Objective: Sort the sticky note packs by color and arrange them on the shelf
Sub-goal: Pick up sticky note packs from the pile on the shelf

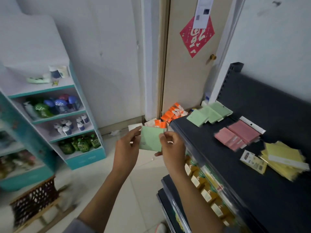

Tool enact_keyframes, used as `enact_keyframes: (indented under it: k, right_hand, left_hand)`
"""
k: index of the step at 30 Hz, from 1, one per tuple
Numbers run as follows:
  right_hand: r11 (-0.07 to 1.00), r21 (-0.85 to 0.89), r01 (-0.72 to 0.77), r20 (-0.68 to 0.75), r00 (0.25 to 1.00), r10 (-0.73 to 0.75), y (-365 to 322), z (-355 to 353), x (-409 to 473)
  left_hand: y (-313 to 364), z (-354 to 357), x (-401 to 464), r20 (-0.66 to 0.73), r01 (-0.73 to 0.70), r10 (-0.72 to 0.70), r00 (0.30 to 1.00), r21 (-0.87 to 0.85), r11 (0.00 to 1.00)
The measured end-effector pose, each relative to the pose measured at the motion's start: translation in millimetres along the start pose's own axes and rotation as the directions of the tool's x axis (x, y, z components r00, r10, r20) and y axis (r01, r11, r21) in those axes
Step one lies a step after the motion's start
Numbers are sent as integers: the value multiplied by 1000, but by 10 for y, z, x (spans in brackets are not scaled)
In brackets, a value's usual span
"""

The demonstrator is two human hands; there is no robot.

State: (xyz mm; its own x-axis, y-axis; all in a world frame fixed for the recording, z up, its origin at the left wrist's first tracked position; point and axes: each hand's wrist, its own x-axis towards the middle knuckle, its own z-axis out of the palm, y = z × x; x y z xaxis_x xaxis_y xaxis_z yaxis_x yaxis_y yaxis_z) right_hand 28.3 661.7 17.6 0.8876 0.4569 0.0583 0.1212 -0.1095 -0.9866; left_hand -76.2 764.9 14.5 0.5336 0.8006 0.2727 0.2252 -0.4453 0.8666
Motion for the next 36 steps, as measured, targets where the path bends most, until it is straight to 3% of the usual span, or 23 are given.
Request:
enact_keyframes:
  k: [13, 22, 29, 36]
  right_hand:
    - [982, 169, -82, 43, 996, 76, -27, 666, 1246]
    - [960, 217, -177, 5, 984, 180, -17, 563, 1966]
    - [964, 204, -170, -196, 958, 210, 52, 66, 2281]
    - [985, 64, -160, -514, 841, 171, 336, -619, 2552]
  left_hand:
    - [-247, 109, 1374, -8, -13, 14, 1000, 131, 991]
    - [-89, 569, 2036, 20, -63, 63, 998, 8, 998]
    - [55, 1225, 2320, 188, -86, 106, 976, -111, 990]
    - [303, 2119, 2453, 421, -136, 247, 873, -276, 951]
